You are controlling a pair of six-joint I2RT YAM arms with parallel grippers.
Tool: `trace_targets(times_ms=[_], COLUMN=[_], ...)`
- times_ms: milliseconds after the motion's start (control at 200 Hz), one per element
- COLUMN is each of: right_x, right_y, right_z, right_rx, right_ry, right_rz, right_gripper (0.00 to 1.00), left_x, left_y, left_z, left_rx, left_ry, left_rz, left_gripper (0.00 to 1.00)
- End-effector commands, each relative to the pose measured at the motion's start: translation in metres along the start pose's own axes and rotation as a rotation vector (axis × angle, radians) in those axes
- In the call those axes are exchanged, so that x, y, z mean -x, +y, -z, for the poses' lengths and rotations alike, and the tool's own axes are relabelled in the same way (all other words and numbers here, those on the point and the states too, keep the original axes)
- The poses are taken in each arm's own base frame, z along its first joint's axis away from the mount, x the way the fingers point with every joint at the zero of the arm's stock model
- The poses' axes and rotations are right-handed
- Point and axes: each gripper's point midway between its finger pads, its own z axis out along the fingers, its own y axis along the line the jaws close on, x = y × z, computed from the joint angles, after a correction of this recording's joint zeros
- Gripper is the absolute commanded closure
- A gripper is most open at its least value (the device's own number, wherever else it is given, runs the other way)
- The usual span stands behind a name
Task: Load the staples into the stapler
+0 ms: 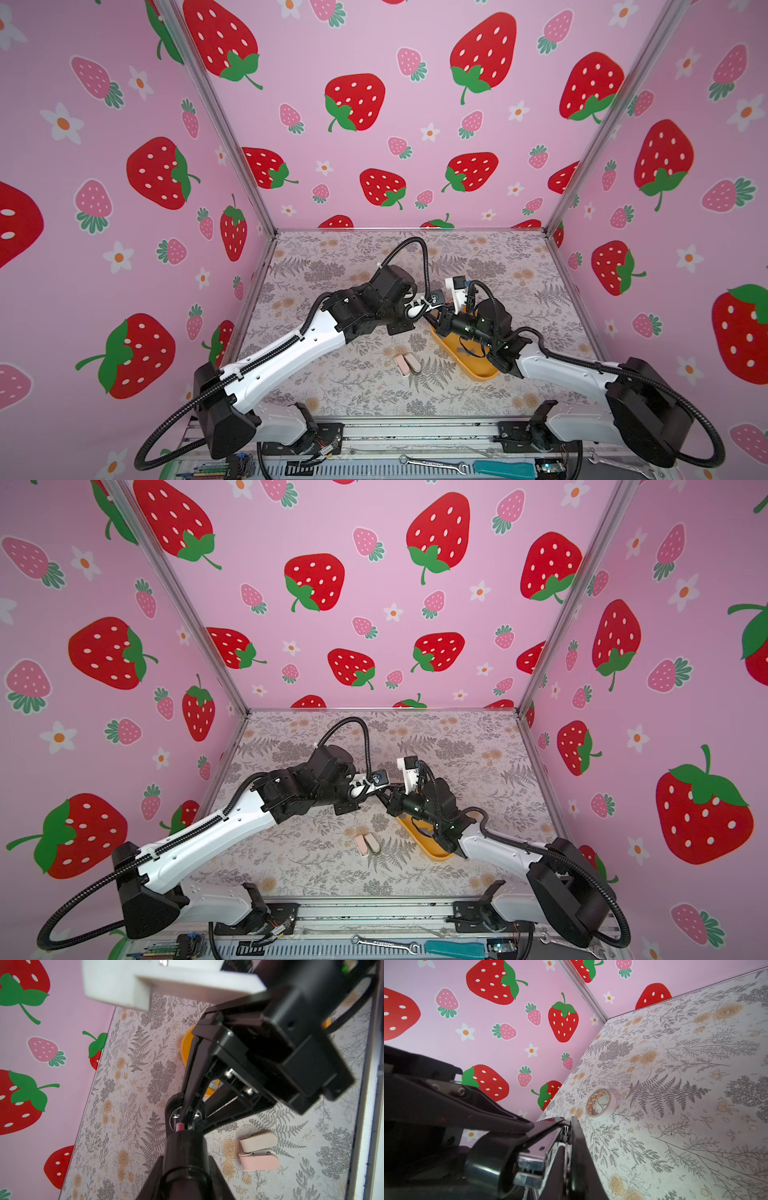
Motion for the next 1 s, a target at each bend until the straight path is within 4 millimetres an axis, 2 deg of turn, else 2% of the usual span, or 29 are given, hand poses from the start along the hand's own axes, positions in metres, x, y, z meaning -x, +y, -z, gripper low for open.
trace_targets(times_ms=[0,175,260,480,590,690,865,995], right_x=[-0.009,-0.016,-0.019,-0.029,-0.033,-0.040,-0.036,-0.025], right_y=[-0.027,-0.065,-0.080,-0.100,-0.106,-0.122,-0.122,-0.102], right_z=[0.006,0.013,0.018,0.021,0.021,0.028,0.030,0.022], right_rx=[-0.100,-0.195,-0.234,-0.299,-0.324,-0.419,-0.425,-0.329], right_ry=[0.003,0.000,0.000,0.016,0.025,0.029,0.012,0.018], right_rz=[-0.057,-0.171,-0.211,-0.259,-0.278,-0.304,-0.291,-0.216], right_gripper=[1.00,1.00,1.00,1.00,1.00,1.00,1.00,1.00], left_x=[0.039,0.044,0.046,0.049,0.047,0.049,0.051,0.049], left_y=[-0.001,-0.012,-0.012,0.007,0.003,-0.001,-0.007,-0.006], left_z=[0.029,0.044,0.052,0.079,0.081,0.085,0.084,0.074], left_rx=[0.001,-0.009,0.011,0.039,0.030,0.023,-0.020,-0.043], left_ry=[-0.210,-0.314,-0.369,-0.465,-0.469,-0.495,-0.501,-0.456], left_rz=[-0.063,-0.113,-0.114,-0.036,-0.057,-0.070,-0.073,-0.052], left_gripper=[1.00,1.00,1.00,1.00,1.00,1.00,1.00,1.00])
